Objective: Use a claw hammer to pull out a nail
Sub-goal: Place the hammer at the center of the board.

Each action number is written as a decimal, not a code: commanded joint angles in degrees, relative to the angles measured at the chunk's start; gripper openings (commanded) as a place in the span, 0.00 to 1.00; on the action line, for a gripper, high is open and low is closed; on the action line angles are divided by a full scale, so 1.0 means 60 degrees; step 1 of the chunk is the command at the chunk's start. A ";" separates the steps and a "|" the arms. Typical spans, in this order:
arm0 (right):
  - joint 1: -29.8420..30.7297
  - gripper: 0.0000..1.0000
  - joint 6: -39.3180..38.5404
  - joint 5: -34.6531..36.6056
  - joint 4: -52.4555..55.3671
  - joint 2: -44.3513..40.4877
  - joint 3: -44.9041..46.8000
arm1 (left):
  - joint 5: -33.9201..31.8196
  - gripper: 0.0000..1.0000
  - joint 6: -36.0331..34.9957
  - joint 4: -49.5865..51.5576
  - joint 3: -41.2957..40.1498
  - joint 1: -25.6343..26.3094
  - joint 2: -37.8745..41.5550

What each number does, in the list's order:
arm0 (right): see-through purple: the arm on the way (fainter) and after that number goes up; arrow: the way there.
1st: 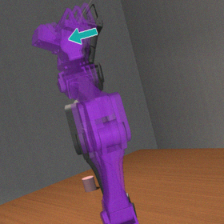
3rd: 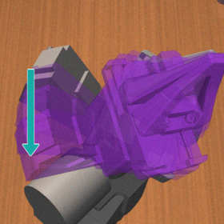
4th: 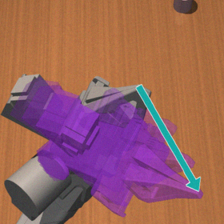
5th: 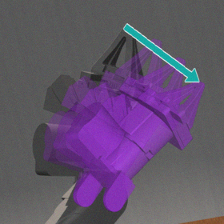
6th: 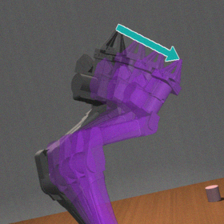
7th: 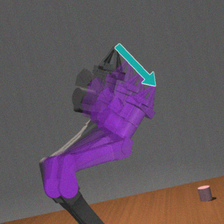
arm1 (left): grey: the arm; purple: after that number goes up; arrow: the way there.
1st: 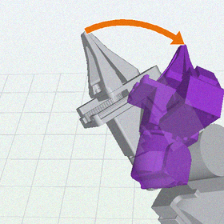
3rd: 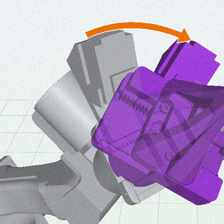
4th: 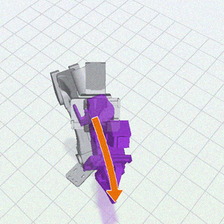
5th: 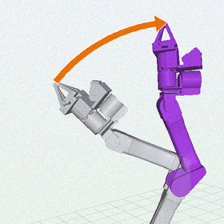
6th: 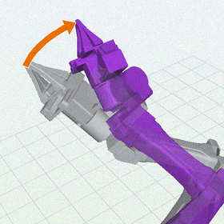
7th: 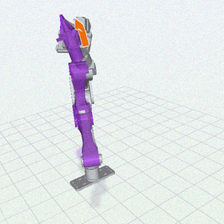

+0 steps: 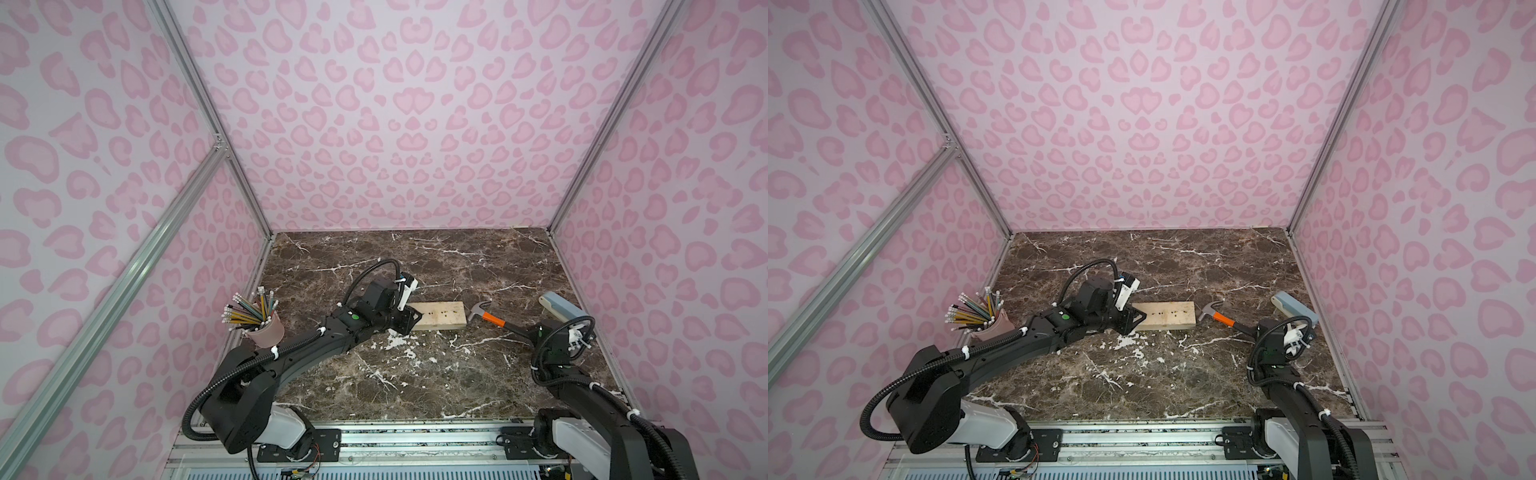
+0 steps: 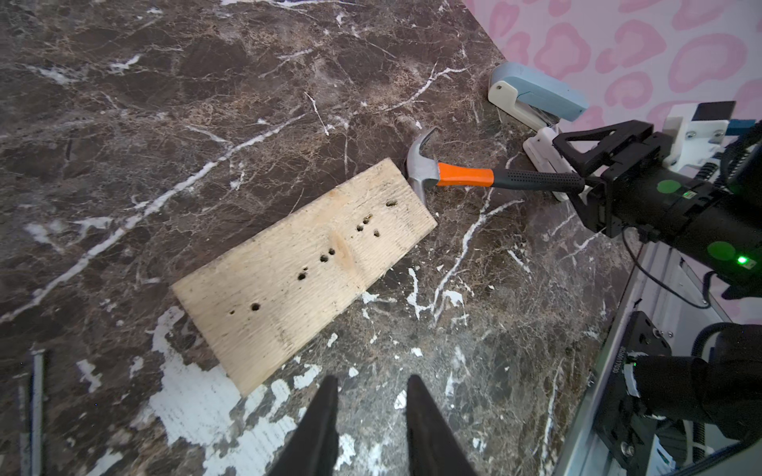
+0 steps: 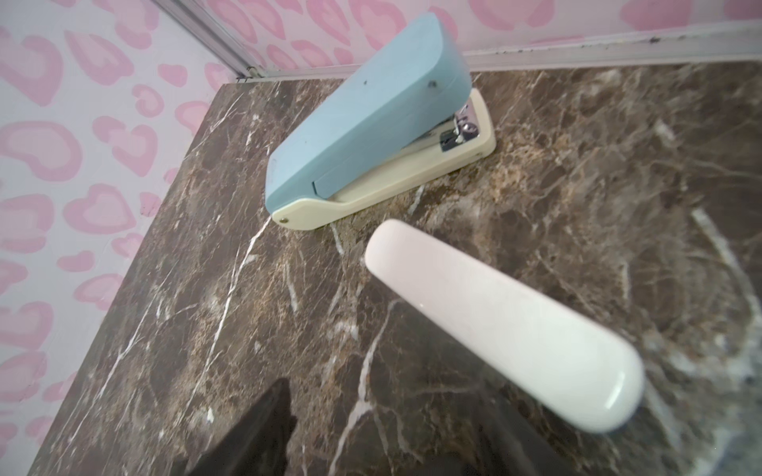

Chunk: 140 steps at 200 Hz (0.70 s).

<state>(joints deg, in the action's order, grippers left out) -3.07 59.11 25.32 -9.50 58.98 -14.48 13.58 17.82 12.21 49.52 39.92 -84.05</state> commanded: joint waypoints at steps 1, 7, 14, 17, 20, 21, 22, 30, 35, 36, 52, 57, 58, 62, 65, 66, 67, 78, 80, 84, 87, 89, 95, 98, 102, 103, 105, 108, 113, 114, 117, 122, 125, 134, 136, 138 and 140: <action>-0.0001 0.80 0.0377 0.0541 0.1825 0.0612 -0.0893 | -0.0418 0.31 0.0002 -0.0666 -0.0029 -0.0011 0.0020; 0.0019 0.80 0.0401 0.0626 0.2172 0.0846 -0.1159 | -0.0472 0.31 0.0025 -0.0679 -0.0048 -0.0011 0.0035; 0.0040 0.80 0.0567 0.0762 0.2583 0.1096 -0.1443 | -0.0551 0.31 0.0048 -0.0697 -0.0065 -0.0025 0.0048; 0.0037 0.81 0.0647 0.0814 0.2748 0.1193 -0.1517 | -0.0594 0.31 0.0047 -0.0701 -0.0079 -0.0019 0.0059; 0.0031 0.82 0.0661 0.0900 0.2906 0.1283 -0.1632 | -0.0642 0.31 0.0058 -0.0689 -0.0090 -0.0018 0.0070; 0.0037 0.82 0.0678 0.0911 0.2955 0.1315 -0.1675 | -0.0655 0.31 0.0067 -0.0688 -0.0092 -0.0018 0.0067; 0.0040 0.82 0.0694 0.0923 0.3016 0.1345 -0.1711 | -0.0668 0.31 0.0072 -0.0695 -0.0100 -0.0018 0.0080; 0.0044 0.83 0.0701 0.1009 0.3420 0.1564 -0.2047 | -0.0812 0.31 0.0075 -0.0658 -0.0109 -0.0031 0.0103; 0.0063 0.83 0.0616 0.1026 0.3581 0.1656 -0.2251 | -0.0931 0.31 0.0076 -0.0643 -0.0137 -0.0032 0.0141; 0.0068 0.83 0.0597 0.1032 0.3607 0.1677 -0.2285 | -0.0960 0.32 0.0076 -0.0643 -0.0137 -0.0032 0.0153; 0.0556 0.83 0.0034 0.1330 0.3775 0.1811 -0.2839 | -0.1439 0.33 0.0123 -0.0671 -0.0249 -0.0130 0.0370; 0.0781 0.83 -0.0185 0.1524 0.3807 0.1848 -0.3046 | -0.1590 0.33 0.0128 -0.0681 -0.0282 -0.0208 0.0451; 0.0859 0.84 -0.0243 0.1545 0.3815 0.1854 -0.3099 | -0.1612 0.34 0.0131 -0.0684 -0.0283 -0.0223 0.0462; 0.1095 0.83 -0.0452 0.1720 0.3836 0.1891 -0.3273 | -0.1719 0.34 0.0135 -0.0681 -0.0311 -0.0308 0.0521; 0.1251 0.84 -0.0606 0.1838 0.3862 0.1933 -0.3415 | -0.1811 0.35 0.0148 -0.0668 -0.0339 -0.0378 0.0554; 0.1306 0.84 -0.0651 0.1870 0.3872 0.1940 -0.3467 | -0.1833 0.35 0.0148 -0.0655 -0.0341 -0.0403 0.0565; 0.1370 0.84 -0.0703 0.1901 0.3878 0.1958 -0.3515 | -0.1858 0.37 0.0156 -0.0656 -0.0342 -0.0423 0.0585; 0.1945 0.84 -0.1225 0.2212 0.3989 0.2185 -0.4079 | -0.1984 0.43 0.0168 -0.0643 -0.0423 -0.0787 0.0723; 0.2046 0.84 -0.1323 0.2258 0.4008 0.2241 -0.4176 | -0.1985 0.47 0.0165 -0.0643 -0.0429 -0.0877 0.0745; 0.2205 0.84 -0.1547 0.2299 0.3980 0.2342 -0.4367 | -0.1990 0.83 0.0154 -0.0607 -0.0443 -0.1027 0.0776; 0.2335 0.84 -0.1752 0.2319 0.3935 0.2396 -0.4500 | -0.2019 1.00 0.0137 -0.0593 -0.0463 -0.1140 0.0804; 0.2410 0.84 -0.1880 0.2344 0.3932 0.2466 -0.4589 | -0.2045 0.98 0.0121 -0.0564 -0.0468 -0.1218 0.0823; 0.2665 0.84 -0.2108 0.2469 0.3953 0.2610 -0.4844 | -0.2190 0.97 0.0061 -0.0523 -0.0460 -0.1420 0.0851; 0.2773 0.84 -0.2254 0.2499 0.3926 0.2704 -0.4963 | -0.2251 0.97 0.0005 -0.0514 -0.0464 -0.1524 0.0881; 0.2937 0.84 -0.2516 0.2483 0.3774 0.2805 -0.5083 | -0.2376 0.98 -0.0089 -0.0509 -0.0480 -0.1642 0.0915; 0.2955 0.84 -0.2581 0.2479 0.3726 0.2823 -0.5099 | -0.2415 0.98 -0.0117 -0.0503 -0.0477 -0.1658 0.0921; 0.3053 0.84 -0.2772 0.2475 0.3624 0.2866 -0.5145 | -0.2514 0.98 -0.0162 -0.0524 -0.0490 -0.1728 0.0952; 0.3180 0.84 -0.3056 0.2505 0.3497 0.2921 -0.5191 | -0.2638 0.98 -0.0203 -0.0536 -0.0497 -0.1806 0.0987; 0.3373 0.84 -0.3388 0.2573 0.3307 0.2995 -0.5254 | -0.2922 0.97 -0.0290 -0.0576 -0.0516 -0.1935 0.1056; 0.3415 0.84 -0.3463 0.2575 0.3265 0.3013 -0.5266 | -0.2981 0.97 -0.0290 -0.0587 -0.0525 -0.1965 0.1072; 0.3526 0.83 -0.3705 0.2525 0.3115 0.3053 -0.5296 | -0.3176 0.97 -0.0314 -0.0625 -0.0543 -0.2058 0.1107; 0.3676 0.83 -0.4100 0.2382 0.2871 0.3107 -0.5324 | -0.3491 0.98 -0.0333 -0.0673 -0.0560 -0.2210 0.1155; 0.3749 0.83 -0.4306 0.2287 0.2718 0.3108 -0.5321 | -0.3674 0.98 -0.0327 -0.0718 -0.0555 -0.2308 0.1181; 0.3901 0.84 -0.5020 0.1671 0.2094 0.3084 -0.5230 | -0.4065 0.98 -0.0348 -0.0880 -0.0609 -0.2701 0.1263; 0.3923 0.84 -0.5187 0.1512 0.1923 0.3059 -0.5192 | -0.4135 0.98 -0.0348 -0.0951 -0.0636 -0.2772 0.1282; 0.3932 0.83 -0.5328 0.1384 0.1774 0.3049 -0.5168 | -0.4197 0.98 -0.0341 -0.1017 -0.0669 -0.2849 0.1324; 0.3967 0.83 -0.5451 0.1279 0.1660 0.3017 -0.5114 | -0.4271 0.98 -0.0336 -0.1103 -0.0717 -0.2941 0.1352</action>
<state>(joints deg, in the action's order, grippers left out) 18.72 40.53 37.60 9.23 77.28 -45.36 -3.18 17.02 10.55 46.17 26.17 -77.32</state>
